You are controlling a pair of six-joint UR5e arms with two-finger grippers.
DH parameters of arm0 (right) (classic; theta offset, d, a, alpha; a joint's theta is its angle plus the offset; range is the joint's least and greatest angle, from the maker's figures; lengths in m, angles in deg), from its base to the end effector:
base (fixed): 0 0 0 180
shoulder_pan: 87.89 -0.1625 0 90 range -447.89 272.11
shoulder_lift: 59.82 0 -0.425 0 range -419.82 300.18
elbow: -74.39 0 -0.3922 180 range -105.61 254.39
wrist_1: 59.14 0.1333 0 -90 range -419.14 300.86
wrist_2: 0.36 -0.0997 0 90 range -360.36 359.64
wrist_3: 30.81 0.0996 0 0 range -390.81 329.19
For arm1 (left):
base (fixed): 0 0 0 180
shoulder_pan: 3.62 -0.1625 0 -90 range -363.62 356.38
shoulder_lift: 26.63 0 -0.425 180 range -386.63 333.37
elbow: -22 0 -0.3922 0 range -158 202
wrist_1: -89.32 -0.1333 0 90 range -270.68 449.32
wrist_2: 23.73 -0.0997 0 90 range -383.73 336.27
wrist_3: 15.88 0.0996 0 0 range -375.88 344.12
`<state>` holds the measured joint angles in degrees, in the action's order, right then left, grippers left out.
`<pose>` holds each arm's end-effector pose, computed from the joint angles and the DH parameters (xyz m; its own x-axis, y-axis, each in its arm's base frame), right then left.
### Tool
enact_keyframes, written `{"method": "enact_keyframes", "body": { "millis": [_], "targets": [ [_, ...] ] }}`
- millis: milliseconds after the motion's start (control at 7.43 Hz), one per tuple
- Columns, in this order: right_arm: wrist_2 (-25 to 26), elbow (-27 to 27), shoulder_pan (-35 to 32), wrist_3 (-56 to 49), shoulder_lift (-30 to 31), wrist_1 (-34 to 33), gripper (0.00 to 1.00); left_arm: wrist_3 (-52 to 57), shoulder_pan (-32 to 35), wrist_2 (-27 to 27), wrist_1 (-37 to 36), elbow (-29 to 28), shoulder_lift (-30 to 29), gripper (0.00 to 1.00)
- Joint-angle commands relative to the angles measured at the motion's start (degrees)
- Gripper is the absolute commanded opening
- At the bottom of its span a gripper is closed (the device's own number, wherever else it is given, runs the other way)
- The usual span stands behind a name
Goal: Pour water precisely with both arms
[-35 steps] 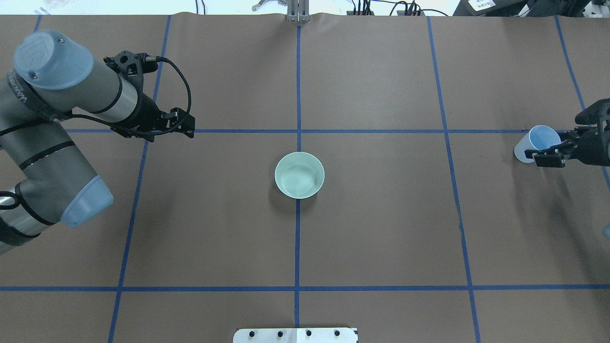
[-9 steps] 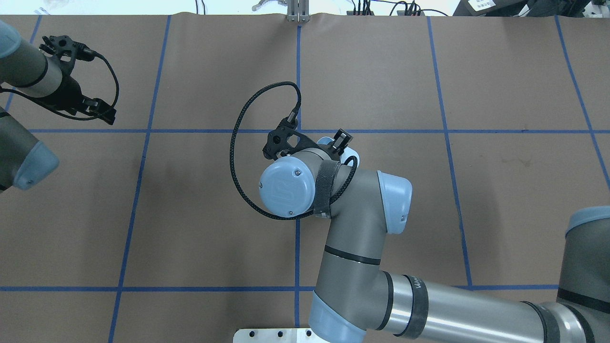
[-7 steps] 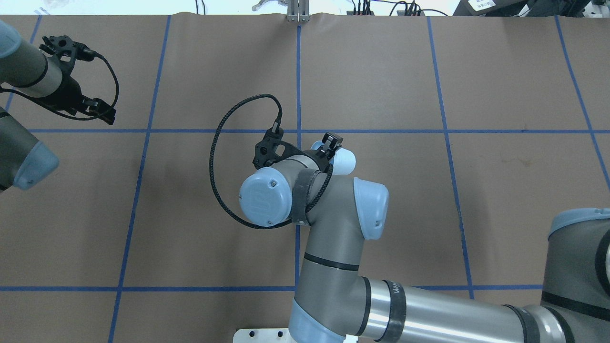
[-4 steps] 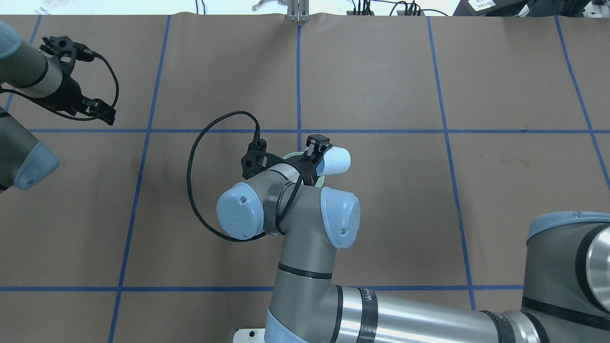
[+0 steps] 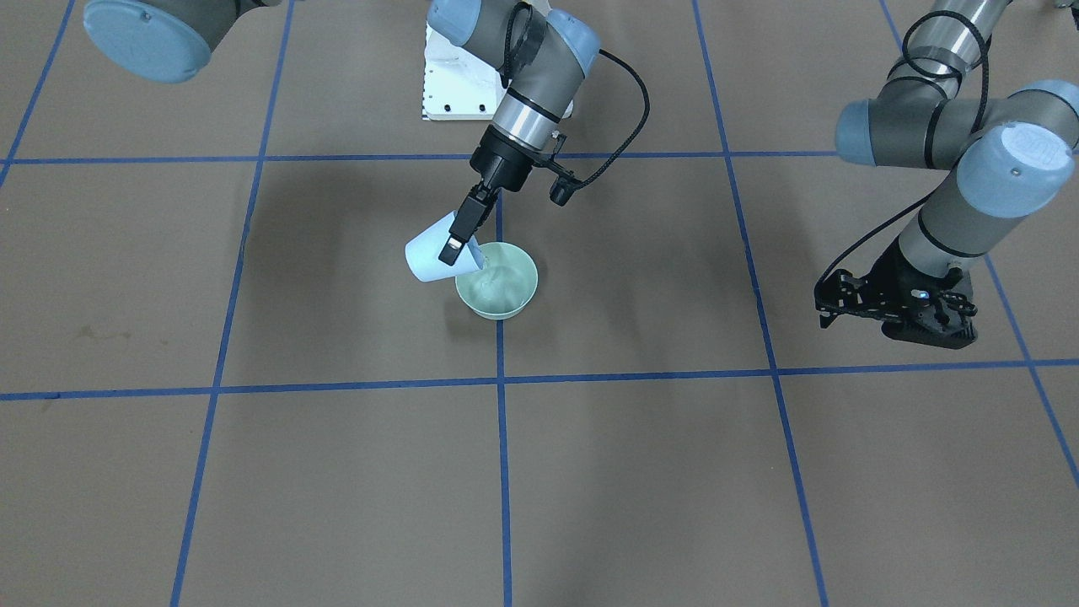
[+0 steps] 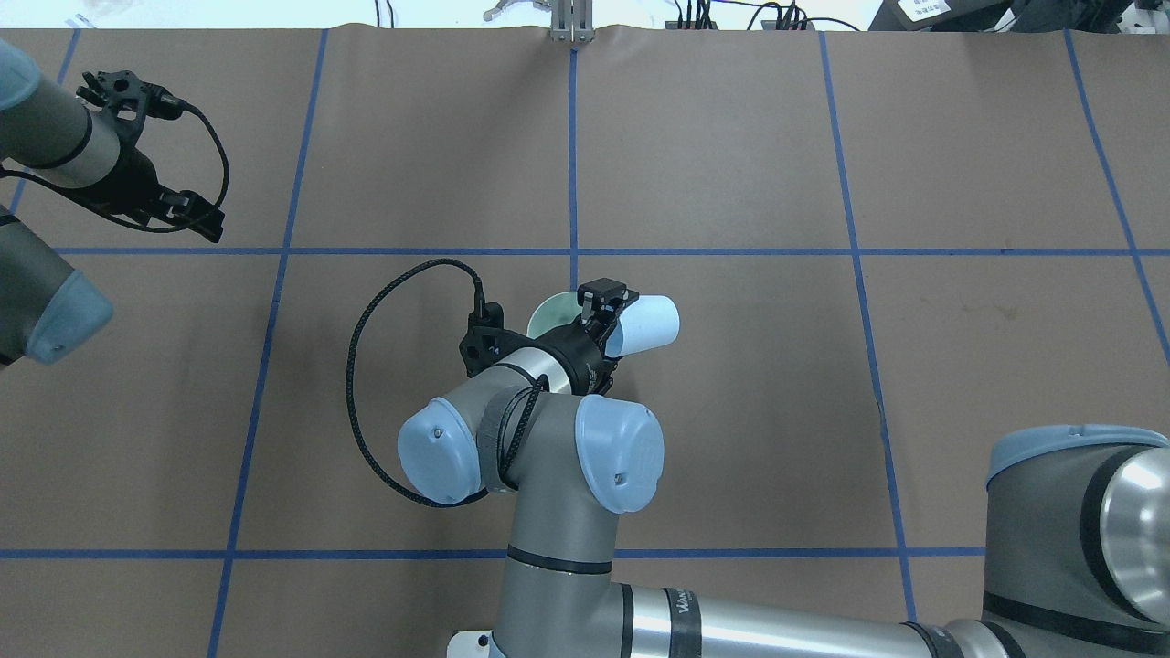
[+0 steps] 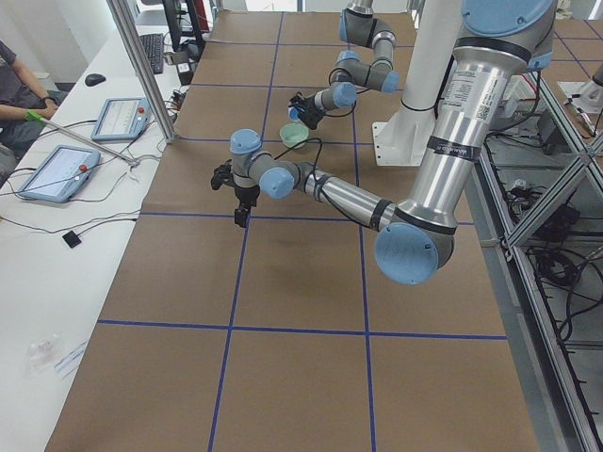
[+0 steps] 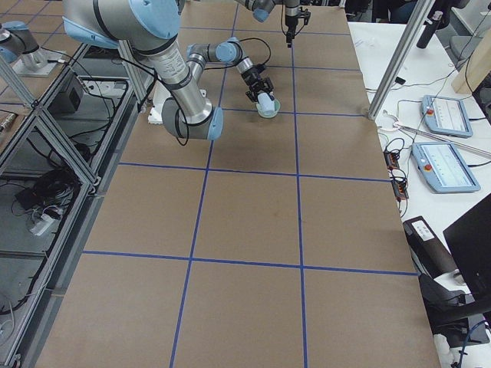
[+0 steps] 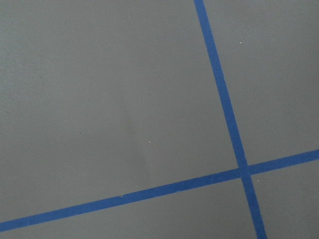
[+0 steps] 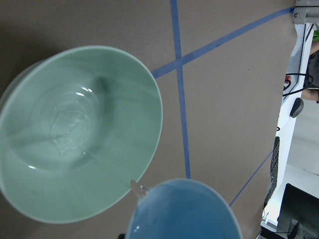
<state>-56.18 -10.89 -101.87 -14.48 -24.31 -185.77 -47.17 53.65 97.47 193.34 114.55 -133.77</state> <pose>-0.6482 -0.3564 0.1675 0.5764 -0.6746 -0.4611 0.8158 0.4428 0.3720 0.2691 -0.5697 0.4520 0.7157 0.2384 -0.6565 -0.0914 0.9638 0.2505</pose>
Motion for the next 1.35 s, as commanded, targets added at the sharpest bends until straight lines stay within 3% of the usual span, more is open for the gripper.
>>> {"method": "enact_keyframes", "body": {
  "millis": [0,808,1212],
  "targets": [
    [0.9,0.2,0.8,0.5,-0.1,-2.9,0.12,0.0,0.0,0.4,0.0,0.0,0.0,1.0],
    [1.5,5.8,0.8,0.7,-3.4,-3.3,0.11,0.0,0.0,0.4,0.0,0.0,0.0,1.0],
    [1.9,2.9,0.5,6.6,-3.3,-2.6,0.12,0.0,-0.1,0.4,0.0,-0.1,0.0,1.0]
  ]
}}
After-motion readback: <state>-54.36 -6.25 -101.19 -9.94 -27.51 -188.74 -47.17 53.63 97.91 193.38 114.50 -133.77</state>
